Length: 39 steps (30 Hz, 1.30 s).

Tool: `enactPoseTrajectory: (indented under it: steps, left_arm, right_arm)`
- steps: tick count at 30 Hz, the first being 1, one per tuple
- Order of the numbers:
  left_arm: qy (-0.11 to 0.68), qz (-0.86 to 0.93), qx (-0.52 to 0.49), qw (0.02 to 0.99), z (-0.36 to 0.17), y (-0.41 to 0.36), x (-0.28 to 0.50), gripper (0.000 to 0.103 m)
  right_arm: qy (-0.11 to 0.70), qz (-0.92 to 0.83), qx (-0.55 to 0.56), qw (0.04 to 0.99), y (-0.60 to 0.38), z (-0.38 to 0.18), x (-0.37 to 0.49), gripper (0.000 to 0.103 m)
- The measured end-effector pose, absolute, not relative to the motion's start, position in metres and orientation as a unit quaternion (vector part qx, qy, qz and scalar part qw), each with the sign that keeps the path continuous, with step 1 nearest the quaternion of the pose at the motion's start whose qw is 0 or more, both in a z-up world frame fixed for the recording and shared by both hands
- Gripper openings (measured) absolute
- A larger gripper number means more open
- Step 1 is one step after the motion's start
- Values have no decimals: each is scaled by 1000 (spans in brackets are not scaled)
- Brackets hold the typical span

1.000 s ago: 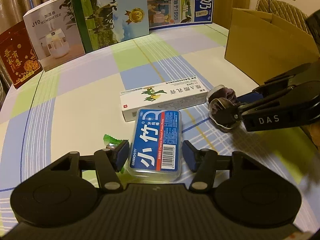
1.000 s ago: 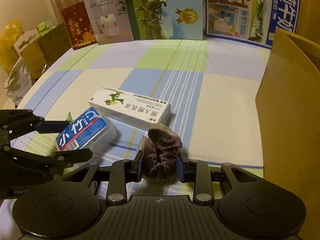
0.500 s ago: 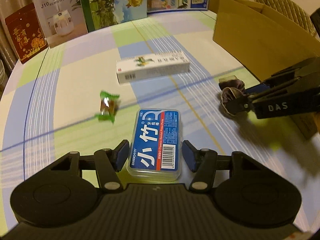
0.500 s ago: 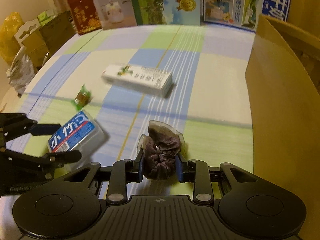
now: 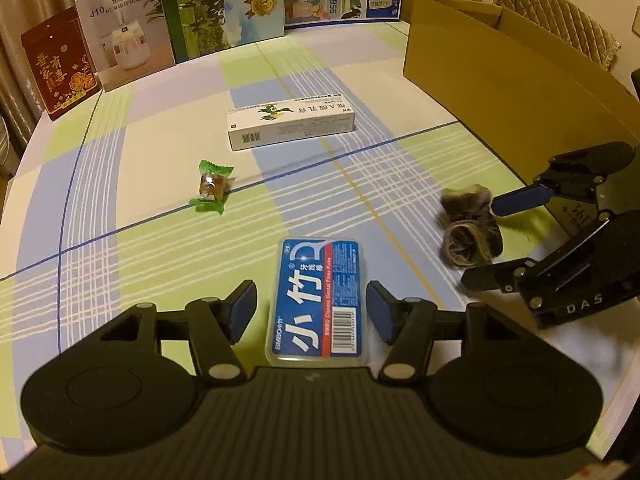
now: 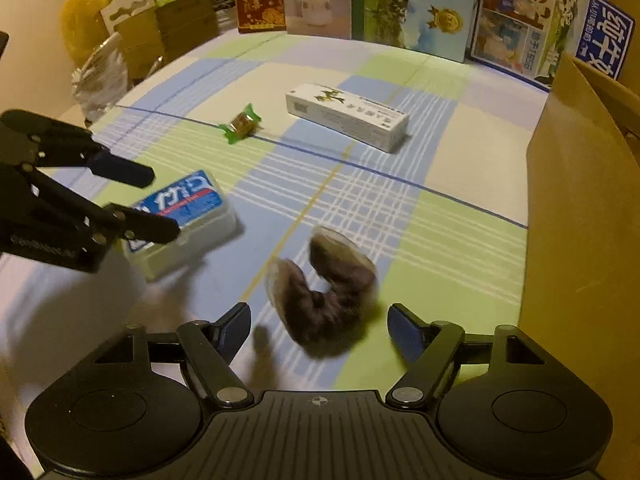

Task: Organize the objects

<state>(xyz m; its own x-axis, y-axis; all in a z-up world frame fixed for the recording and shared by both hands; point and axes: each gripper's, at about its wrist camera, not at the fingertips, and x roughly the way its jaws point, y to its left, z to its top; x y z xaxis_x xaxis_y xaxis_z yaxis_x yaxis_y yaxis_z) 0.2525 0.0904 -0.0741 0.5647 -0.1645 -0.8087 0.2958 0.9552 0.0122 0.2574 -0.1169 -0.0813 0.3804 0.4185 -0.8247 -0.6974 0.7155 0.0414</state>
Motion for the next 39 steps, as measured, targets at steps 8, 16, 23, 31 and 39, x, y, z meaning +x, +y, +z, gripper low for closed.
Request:
enactPoseTrajectory:
  steps: [8, 16, 23, 31, 39]
  left_arm:
    - [447, -142, 79, 879, -80, 91, 260, 61]
    - [449, -160, 87, 875, -85, 88, 263, 61]
    - [457, -165, 86, 870, -91, 87, 268, 60]
    - [464, -157, 97, 866, -95, 80, 272, 59]
    - [475, -144, 96, 863, -100, 84, 273, 53]
  right_arm:
    - [423, 360, -163, 815, -108, -85, 267, 73]
    - [426, 372, -162, 809, -100, -88, 277, 63]
    - [441, 368, -155, 804, -95, -88, 279, 43]
    - [449, 355, -156, 805, -95, -85, 280, 30]
    - [450, 347, -150, 809, -93, -81, 279, 29]
